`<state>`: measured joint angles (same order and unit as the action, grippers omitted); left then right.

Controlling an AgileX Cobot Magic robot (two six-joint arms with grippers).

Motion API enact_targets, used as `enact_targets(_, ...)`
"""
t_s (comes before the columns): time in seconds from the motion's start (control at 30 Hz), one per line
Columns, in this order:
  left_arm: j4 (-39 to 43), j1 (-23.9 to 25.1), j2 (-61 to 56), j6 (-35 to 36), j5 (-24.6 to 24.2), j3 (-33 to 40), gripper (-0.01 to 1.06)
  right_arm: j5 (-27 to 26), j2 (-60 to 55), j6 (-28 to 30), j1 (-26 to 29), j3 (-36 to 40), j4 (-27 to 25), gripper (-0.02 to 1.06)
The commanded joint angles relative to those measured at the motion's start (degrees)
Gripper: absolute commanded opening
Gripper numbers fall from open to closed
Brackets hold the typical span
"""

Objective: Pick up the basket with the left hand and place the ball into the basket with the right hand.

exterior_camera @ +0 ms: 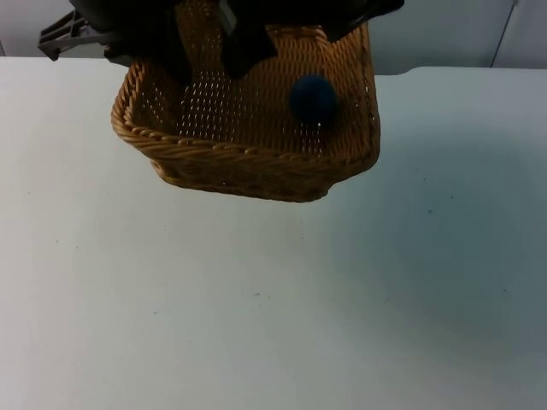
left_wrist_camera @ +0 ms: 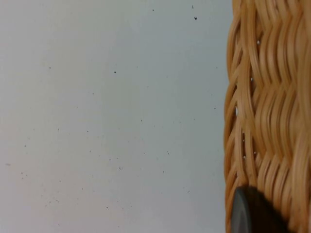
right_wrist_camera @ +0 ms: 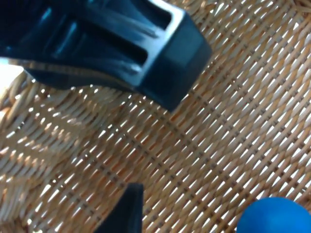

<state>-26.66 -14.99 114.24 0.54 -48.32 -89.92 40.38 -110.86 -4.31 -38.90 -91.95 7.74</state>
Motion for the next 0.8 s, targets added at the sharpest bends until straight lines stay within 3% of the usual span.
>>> enact_targets(0.0, -1.4, 0.0, -1.0, 0.2, 0.4, -0.2, 0.00, 0.1, 0.3, 0.5, -0.2, -0.2, -0.3, 1.04)
enact_targets(0.57, -1.4, 0.0, -1.0, 0.2, 0.1, -0.2, 0.00, 3.6, 10.7, 0.2, -0.2, -0.2, -0.1, 1.04)
enact_targets(0.77, -1.4, 0.0, -1.0, 0.2, -0.2, -0.2, 0.00, 4.8, 11.6, -1.2, -0.2, -0.2, 3.8, 1.04)
